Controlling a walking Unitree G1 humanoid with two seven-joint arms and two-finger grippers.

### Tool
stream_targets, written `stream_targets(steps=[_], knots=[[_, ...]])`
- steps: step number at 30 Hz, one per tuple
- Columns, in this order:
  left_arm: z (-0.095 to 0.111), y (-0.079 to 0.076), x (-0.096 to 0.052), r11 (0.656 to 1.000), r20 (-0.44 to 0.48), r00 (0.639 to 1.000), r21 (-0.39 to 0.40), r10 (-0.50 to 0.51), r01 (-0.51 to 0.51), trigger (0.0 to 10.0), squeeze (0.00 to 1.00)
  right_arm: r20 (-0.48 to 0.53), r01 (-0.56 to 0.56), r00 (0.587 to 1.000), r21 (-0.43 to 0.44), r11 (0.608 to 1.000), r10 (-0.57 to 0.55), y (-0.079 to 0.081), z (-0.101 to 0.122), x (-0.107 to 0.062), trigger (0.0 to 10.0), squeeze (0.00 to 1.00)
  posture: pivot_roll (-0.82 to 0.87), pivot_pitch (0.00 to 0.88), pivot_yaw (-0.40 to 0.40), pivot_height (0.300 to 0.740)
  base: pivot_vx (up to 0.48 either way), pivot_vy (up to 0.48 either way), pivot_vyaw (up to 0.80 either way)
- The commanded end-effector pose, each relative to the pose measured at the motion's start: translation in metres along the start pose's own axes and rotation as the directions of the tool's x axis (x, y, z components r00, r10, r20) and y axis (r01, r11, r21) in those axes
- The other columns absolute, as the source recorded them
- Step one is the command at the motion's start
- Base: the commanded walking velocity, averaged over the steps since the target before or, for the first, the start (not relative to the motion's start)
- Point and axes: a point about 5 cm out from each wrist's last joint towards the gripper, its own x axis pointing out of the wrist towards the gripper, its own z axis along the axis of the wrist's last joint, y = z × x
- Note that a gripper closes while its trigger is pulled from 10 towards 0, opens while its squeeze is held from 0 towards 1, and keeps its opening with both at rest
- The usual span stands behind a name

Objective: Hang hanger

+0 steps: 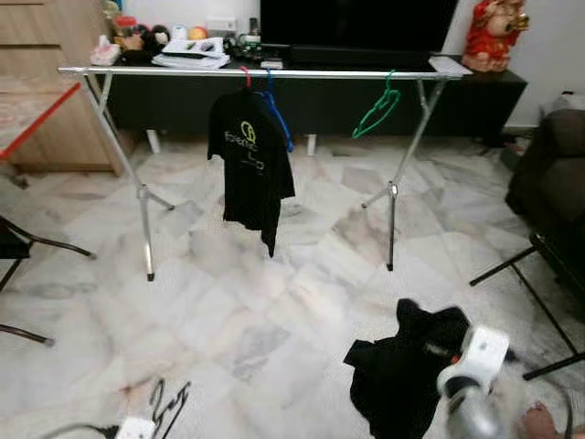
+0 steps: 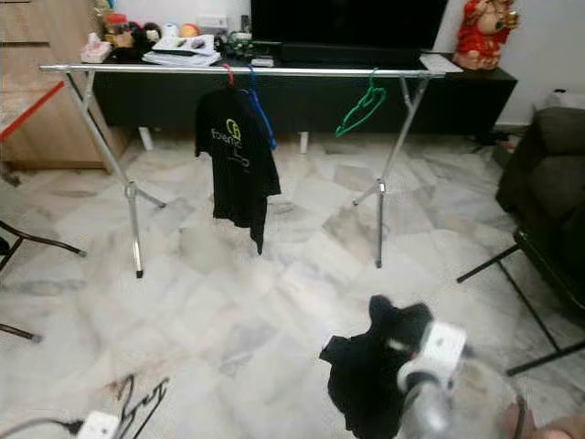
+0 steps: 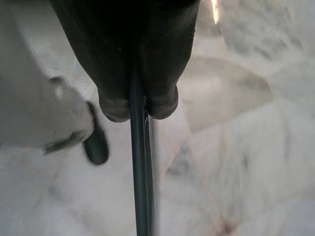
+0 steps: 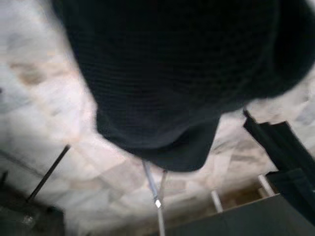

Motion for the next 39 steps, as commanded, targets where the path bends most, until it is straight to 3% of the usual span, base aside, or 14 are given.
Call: stream_targets(steps=[1, 6, 9, 11, 12, 13, 14, 15, 28, 39], knots=[[-0.002, 0.010, -0.001, 0.999, -0.002, 0.999, -0.028, 0.039, -0.039, 10.0, 0.00, 0.111, 0.009, 0.994, -0.002, 1.000, -0.009, 0.001, 0.022, 0.003, 0.0, 0.00, -0.11, 0.046, -0.007, 0.740, 0.000, 0.000, 0.00], [-0.006, 0.009, -0.002, 0.998, -0.015, 0.999, -0.031, 0.051, -0.051, 10.0, 0.00, 0.085, 0.041, 0.995, 0.047, 0.998, -0.045, 0.010, 0.008, -0.011, 0.0, 0.00, -0.11, 0.037, 0.006, 0.740, 0.000, 0.000, 0.00], [-0.012, 0.010, -0.003, 0.997, -0.035, 0.998, -0.049, 0.057, -0.059, 10.0, 0.00, 0.045, 0.056, 0.997, 0.008, 0.998, -0.057, 0.011, -0.002, -0.016, 0.0, 0.00, -0.09, 0.026, 0.008, 0.740, 0.000, 0.000, 0.00], [-0.016, 0.011, -0.004, 0.996, -0.043, 0.997, -0.062, 0.060, -0.063, 10.0, 0.00, 0.069, -0.005, 0.998, -0.080, 0.997, 0.010, 0.017, 0.002, -0.020, 0.0, 0.00, -0.09, 0.021, 0.006, 0.740, 0.000, 0.000, 0.00], [-0.018, 0.011, -0.004, 0.995, -0.047, 0.997, -0.071, 0.061, -0.064, 10.0, 0.00, 0.076, -0.022, 0.997, -0.088, 0.996, 0.028, 0.019, 0.004, -0.021, 2.6, 0.00, -0.09, 0.015, 0.004, 0.740, 0.000, 0.000, 0.00], [-0.019, 0.011, -0.004, 0.995, -0.049, 0.997, -0.077, 0.062, -0.065, 10.0, 0.00, 0.079, -0.030, 0.996, -0.088, 0.996, 0.037, 0.020, 0.005, -0.022, 2.6, 0.00, -0.09, 0.015, 0.004, 0.740, 0.000, 0.000, 0.00], [-0.023, 0.011, -0.005, 0.994, -0.058, 0.996, -0.085, 0.064, -0.069, 10.0, 0.00, 0.080, -0.039, 0.996, -0.088, 0.995, 0.046, 0.020, 0.006, -0.024, 7.0, 0.00, -0.09, 0.008, 0.000, 0.740, 0.000, 0.000, 0.00], [-0.025, 0.011, -0.006, 0.994, -0.066, 0.996, -0.089, 0.064, -0.070, 10.0, 0.00, 0.086, -0.047, 0.995, -0.094, 0.994, 0.055, 0.020, 0.008, -0.024, 10.0, 0.00, -0.09, 0.000, -0.002, 0.740, 0.000, 0.000, 0.00], [-0.037, 0.009, -0.008, 0.989, -0.100, 0.993, -0.125, 0.061, -0.073, 10.0, 0.00, 0.166, -0.119, 0.976, -0.153, 0.981, 0.144, 0.034, 0.025, -0.026, 10.0, 0.00, -0.09, 0.000, 0.006, 0.740, 0.000, 0.000, 0.15], [-0.039, -0.006, -0.007, 0.986, -0.111, 0.992, -0.149, 0.054, -0.070, 10.0, 0.00, 0.162, -0.144, 0.974, -0.094, 0.985, 0.158, 0.044, 0.030, -0.022, 10.0, 0.00, -0.08, 0.019, 0.009, 0.740, 0.000, 0.000, 0.59]])
